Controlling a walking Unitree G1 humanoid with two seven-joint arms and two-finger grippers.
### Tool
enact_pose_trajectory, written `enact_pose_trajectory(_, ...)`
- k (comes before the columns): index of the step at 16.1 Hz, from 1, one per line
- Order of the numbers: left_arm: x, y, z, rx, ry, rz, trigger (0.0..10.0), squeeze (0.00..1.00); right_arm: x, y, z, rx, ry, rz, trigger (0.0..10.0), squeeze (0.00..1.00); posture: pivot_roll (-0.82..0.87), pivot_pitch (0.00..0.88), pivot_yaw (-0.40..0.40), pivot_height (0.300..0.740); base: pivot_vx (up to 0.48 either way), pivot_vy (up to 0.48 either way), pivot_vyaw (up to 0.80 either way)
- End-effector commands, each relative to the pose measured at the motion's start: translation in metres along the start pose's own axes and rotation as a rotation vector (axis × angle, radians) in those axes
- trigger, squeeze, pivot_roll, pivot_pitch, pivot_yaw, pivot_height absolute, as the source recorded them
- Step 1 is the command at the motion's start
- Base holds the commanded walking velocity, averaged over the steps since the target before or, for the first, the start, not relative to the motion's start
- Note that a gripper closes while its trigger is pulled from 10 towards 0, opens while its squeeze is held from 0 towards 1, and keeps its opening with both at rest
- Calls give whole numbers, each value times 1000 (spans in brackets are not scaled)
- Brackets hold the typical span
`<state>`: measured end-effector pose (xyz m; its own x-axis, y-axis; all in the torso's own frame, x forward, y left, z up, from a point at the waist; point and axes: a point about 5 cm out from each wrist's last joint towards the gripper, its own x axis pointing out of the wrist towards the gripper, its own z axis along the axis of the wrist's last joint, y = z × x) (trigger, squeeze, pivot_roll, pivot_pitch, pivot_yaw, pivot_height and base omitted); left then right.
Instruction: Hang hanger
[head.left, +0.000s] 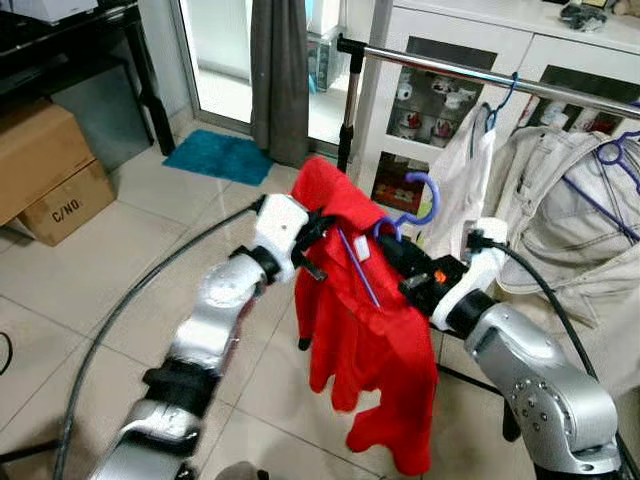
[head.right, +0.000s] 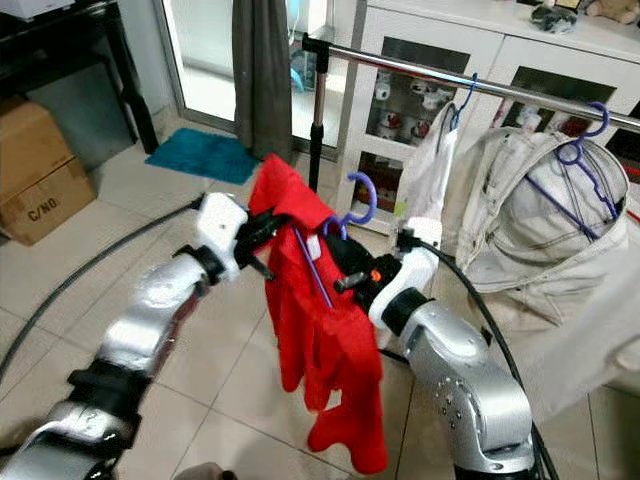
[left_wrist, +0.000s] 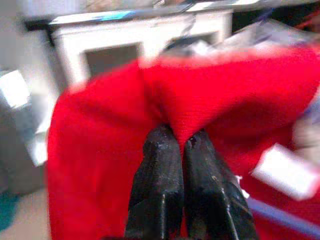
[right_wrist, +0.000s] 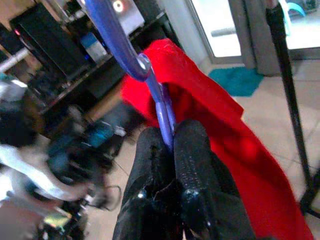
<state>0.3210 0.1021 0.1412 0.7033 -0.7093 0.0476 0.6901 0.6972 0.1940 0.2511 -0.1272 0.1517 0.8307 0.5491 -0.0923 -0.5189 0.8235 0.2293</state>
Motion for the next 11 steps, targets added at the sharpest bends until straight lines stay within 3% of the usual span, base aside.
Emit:
enact_pose_trajectory(1, -12, -3, 9, -19, -7, -152, 0, 0, -4, -4, -3, -41, 47, -27, 0, 0, -117, 0, -8, 740, 0, 0, 0)
enact_pose_trajectory(2, -25, -3, 6, -29, 48, -236, 0, 0, -5, -8, -7, -65, 83, -47, 0, 0, -117, 0, -5, 740, 0, 0, 0)
enact_pose_trajectory(3, -35, 3, 7, -65, 64, -248, 0, 0, -7, -12, -11, -88, 116, -59, 0, 0, -117, 0, -5, 740, 0, 0, 0)
enact_pose_trajectory(5, -40, 22, 17, -96, 22, -157, 0, 0, -9, -14, -13, -112, 142, -45, 0, 0, -113, 0, -6, 740, 0, 0, 0)
enact_pose_trajectory(6, -40, 47, 27, -82, -7, -5, 0, 0, -13, -12, -12, -133, 141, 8, 0, 0, -113, 0, -6, 740, 0, 0, 0)
enact_pose_trajectory(7, -42, 53, 30, -81, -11, 32, 0, 0, -14, -11, -11, -139, 141, 26, 0, 0, -107, 0, -8, 740, 0, 0, 0)
enact_pose_trajectory(8, -47, 100, 44, -40, -26, 344, 0, 0, -29, 4, -8, -183, 161, 241, 0, 0, -105, 0, -7, 740, 0, 0, 0)
enact_pose_trajectory(11, -51, 120, 50, 9, 27, 446, 0, 0, -40, 6, -6, -196, 184, 335, 0, 0, -105, 0, -4, 740, 0, 0, 0)
